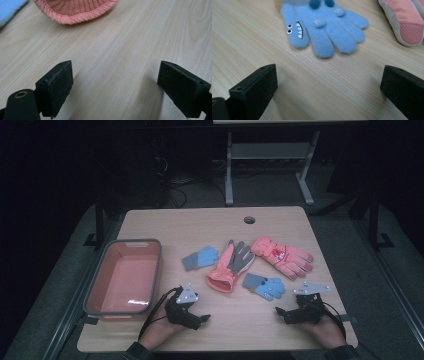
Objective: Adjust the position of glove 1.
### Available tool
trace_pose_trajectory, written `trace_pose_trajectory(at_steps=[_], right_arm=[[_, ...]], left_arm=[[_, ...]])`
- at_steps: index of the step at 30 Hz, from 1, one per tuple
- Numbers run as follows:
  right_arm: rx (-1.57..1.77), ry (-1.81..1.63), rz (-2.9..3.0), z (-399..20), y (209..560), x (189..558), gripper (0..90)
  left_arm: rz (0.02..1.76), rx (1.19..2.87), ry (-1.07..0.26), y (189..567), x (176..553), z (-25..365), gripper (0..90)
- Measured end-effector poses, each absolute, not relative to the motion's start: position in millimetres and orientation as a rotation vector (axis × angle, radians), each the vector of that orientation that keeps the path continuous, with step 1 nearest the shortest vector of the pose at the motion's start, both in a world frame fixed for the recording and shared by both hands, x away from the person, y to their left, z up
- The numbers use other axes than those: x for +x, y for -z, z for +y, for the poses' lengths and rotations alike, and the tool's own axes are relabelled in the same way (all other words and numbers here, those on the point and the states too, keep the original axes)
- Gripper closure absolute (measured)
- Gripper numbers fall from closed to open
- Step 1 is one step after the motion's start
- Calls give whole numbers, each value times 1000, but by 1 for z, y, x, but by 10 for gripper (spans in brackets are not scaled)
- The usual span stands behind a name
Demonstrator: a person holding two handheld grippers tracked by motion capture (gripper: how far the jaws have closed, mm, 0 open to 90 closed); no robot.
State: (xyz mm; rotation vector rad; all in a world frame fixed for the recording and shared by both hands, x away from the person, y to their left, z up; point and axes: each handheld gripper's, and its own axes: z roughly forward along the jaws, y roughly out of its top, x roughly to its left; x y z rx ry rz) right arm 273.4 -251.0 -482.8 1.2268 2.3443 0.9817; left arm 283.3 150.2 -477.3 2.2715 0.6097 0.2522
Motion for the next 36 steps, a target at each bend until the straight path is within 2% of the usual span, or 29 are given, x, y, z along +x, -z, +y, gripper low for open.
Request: trace_pose_trajectory(at_steps=[13,15,16,17,19,23,24,25,36], right_arm=[[1213,-982,2352,-251,483,271,13],[1217,-983,2358,-250,480,270,85],[1217,-983,2358,-250,480,270,85],[1214,-981,2357,-249,477,269,142],[1224,-979,2348,-248,474,270,171],[1224,-991,2336,-245,465,271,294],[1224,-991,2336,-245,465,271,294],[1211,-996,2337,-243,461,272,360],[1158,-1058,2379,-237,451,286,705]], left_arm=[[566,2277,-233,477,284,155,123],[568,2273,-232,478,284,155,123],[568,2273,-232,478,284,155,123],[570,2274,-235,477,284,155,123],[564,2281,-240,477,284,156,123],[566,2282,-240,477,284,156,123],[566,2282,-240,477,284,156,124],[565,2282,-240,477,284,156,123],[566,2282,-240,477,284,156,123]])
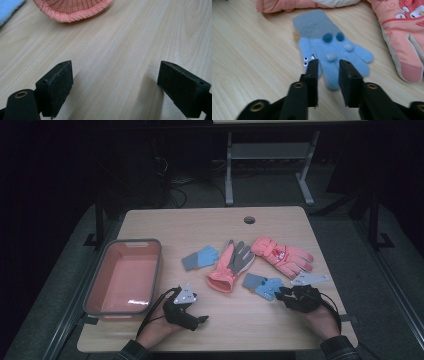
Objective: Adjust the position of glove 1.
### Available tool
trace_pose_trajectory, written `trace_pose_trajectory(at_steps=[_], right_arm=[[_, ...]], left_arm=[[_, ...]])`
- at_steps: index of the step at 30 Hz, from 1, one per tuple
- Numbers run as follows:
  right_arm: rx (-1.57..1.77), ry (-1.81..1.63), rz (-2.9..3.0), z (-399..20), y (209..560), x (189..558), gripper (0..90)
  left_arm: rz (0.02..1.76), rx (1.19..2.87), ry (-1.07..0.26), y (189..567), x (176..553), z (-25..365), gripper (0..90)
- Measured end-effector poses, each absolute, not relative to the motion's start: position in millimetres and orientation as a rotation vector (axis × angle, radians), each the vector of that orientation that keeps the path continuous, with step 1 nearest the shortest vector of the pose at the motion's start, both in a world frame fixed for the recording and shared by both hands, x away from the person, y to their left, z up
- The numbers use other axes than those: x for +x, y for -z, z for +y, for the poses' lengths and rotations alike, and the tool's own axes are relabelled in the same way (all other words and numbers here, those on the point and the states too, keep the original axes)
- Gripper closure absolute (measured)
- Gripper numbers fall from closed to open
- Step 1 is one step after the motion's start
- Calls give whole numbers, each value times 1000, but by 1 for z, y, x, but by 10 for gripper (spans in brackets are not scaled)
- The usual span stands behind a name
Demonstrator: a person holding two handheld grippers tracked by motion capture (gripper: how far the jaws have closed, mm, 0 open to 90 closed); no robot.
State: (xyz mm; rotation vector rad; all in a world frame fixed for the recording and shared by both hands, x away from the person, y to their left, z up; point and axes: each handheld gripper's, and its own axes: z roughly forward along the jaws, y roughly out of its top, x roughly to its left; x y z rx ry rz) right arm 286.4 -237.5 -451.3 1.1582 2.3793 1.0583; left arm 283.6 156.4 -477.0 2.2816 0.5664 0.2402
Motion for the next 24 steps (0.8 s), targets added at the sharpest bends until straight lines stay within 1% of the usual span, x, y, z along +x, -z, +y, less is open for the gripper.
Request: trace_pose_trajectory(at_steps=[4,8,24], right_arm=[[1146,-1078,2400,-233,450,292,811],[1127,-1103,2413,-229,448,297,889],[1038,-1135,2464,-210,445,316,900]], left_arm=[[566,2286,-240,477,283,157,124],[569,2285,-239,477,283,157,124],[569,2286,-239,477,283,157,124]])
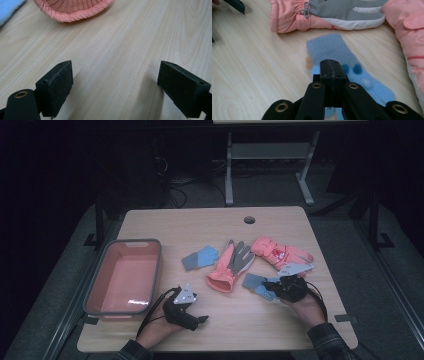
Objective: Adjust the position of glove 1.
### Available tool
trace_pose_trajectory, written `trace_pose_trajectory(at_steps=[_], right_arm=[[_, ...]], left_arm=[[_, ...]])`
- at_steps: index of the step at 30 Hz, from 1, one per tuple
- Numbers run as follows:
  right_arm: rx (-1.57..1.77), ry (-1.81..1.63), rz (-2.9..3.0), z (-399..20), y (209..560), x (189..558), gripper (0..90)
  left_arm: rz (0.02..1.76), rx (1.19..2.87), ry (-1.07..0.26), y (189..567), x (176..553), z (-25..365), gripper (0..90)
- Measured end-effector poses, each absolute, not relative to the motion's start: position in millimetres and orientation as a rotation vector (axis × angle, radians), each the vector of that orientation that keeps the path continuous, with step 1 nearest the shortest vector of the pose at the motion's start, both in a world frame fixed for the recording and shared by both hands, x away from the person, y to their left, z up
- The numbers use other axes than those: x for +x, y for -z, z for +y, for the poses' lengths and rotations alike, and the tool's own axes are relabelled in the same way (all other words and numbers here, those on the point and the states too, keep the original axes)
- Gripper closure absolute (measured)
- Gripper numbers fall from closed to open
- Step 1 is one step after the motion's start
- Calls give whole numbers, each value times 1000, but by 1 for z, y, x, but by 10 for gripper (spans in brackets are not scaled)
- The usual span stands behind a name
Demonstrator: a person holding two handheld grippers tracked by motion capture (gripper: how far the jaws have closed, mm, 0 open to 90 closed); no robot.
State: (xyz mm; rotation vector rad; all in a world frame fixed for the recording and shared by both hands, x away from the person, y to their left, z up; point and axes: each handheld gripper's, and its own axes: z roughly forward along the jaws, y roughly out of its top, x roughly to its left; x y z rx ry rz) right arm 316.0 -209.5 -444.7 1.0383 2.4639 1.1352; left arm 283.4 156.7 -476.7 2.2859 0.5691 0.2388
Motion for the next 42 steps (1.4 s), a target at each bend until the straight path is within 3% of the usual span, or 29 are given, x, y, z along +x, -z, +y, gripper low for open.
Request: trace_pose_trajectory(at_steps=[29,42], right_arm=[[1086,-1097,2502,-163,459,361,900],[1050,-1100,2550,-160,461,350,900]], left_arm=[[569,2287,-238,477,284,157,124],[573,2285,-234,477,283,156,124]])
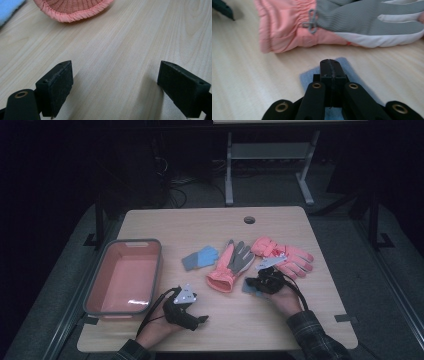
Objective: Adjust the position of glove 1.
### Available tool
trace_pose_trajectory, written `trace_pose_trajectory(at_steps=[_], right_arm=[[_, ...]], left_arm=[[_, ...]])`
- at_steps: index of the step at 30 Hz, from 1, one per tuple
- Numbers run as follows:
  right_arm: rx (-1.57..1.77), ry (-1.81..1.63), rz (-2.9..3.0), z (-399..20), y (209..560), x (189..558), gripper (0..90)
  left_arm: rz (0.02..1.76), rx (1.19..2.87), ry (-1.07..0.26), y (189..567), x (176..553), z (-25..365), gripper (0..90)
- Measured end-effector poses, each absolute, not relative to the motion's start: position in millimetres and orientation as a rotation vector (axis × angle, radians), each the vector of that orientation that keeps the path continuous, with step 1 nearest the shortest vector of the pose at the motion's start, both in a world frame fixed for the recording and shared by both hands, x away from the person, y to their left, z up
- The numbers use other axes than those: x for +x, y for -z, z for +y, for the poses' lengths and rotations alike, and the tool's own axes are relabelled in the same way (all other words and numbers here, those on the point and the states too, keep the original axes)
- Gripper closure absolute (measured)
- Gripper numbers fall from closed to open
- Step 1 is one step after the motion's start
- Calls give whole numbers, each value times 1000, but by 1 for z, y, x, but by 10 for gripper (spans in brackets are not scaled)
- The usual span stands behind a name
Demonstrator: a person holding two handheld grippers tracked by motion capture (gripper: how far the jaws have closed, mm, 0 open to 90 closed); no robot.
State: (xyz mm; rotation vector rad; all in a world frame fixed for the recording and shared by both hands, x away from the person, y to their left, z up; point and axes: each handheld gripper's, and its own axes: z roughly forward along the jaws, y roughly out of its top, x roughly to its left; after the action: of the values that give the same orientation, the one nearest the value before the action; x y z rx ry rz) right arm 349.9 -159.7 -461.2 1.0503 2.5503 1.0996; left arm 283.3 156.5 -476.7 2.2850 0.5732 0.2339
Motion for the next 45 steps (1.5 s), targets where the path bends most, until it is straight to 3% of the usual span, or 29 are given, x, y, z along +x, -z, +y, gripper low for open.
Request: trace_pose_trajectory(at_steps=[24,35,45], right_arm=[[871,-1122,2715,-153,456,280,900],[1016,-1099,2577,-194,450,301,900],[992,-1010,2633,-187,461,309,900]], left_arm=[[577,2279,-234,477,283,156,124],[572,2280,-235,477,283,157,124],[575,2282,-234,477,283,157,124]])
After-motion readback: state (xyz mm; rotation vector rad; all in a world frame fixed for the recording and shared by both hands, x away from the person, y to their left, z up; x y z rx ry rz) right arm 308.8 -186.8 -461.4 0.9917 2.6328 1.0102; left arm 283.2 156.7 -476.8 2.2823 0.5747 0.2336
